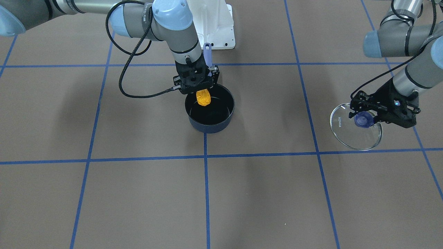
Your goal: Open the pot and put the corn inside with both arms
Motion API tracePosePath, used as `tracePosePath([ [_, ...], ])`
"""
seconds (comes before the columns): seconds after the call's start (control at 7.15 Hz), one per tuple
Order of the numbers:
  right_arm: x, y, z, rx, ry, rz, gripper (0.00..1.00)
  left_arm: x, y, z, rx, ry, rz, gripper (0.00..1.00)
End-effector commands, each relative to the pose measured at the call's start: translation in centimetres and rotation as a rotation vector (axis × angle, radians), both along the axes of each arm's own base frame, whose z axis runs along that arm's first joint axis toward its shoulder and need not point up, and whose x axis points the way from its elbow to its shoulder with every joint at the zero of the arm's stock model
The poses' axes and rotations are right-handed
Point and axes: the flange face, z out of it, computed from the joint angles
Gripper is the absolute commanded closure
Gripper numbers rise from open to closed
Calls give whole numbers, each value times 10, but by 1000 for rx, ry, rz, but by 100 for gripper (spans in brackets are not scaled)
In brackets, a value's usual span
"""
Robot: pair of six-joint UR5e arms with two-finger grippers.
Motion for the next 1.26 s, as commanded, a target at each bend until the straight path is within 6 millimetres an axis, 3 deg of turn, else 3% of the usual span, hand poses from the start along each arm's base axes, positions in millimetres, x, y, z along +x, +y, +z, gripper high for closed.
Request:
tracePosePath([
  [0.0, -1, 1, -11, -1, -16, 5, 10, -6, 10, 21, -10, -4, 2, 41],
  [0.14, -1, 1, -13, -1, -19, 5, 1, -8, 18, 36, -31, -14, 5, 41],
  [0.42, 3, 2, -18, 4, -30, 6, 1, 0, 15, 40, -59, -18, -1, 40],
  [0.7, 4, 2, -17, 5, -30, 8, 1, 15, -8, 37, -111, -16, -33, 39],
  [1.12, 4, 2, -17, 4, -30, 7, 1, 32, -9, 55, -165, -4, 12, 39],
])
